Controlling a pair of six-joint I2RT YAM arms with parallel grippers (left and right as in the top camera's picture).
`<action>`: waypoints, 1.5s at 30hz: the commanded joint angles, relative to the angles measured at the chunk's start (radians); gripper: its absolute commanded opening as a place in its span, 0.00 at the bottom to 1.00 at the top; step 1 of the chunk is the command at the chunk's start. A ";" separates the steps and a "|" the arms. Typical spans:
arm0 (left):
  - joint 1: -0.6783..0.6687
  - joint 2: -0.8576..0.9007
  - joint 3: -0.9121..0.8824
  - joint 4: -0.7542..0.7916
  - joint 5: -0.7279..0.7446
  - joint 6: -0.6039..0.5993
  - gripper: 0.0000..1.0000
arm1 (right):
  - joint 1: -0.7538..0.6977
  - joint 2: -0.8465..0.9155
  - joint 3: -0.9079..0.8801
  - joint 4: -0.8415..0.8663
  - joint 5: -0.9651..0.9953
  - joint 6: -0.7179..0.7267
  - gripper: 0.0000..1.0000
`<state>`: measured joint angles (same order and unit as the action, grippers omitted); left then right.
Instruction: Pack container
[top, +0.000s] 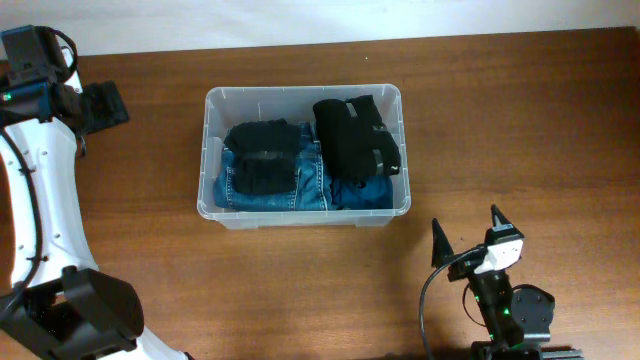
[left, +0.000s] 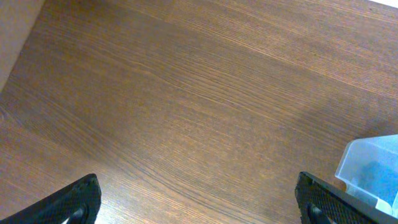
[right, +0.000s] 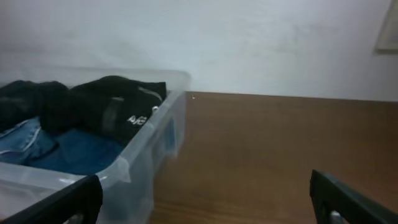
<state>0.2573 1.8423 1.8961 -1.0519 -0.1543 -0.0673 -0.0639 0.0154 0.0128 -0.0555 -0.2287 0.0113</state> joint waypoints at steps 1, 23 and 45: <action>0.000 0.007 0.010 0.000 0.004 0.016 0.99 | 0.012 -0.012 -0.007 -0.008 0.046 0.019 0.98; 0.000 0.007 0.010 0.000 0.004 0.016 0.99 | 0.025 -0.012 -0.007 -0.008 0.057 0.020 0.98; -0.088 -0.566 -0.613 0.535 0.242 0.016 0.99 | 0.025 -0.012 -0.007 -0.008 0.057 0.020 0.98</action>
<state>0.1745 1.4151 1.4754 -0.6170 0.0650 -0.0673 -0.0456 0.0135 0.0128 -0.0593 -0.1810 0.0257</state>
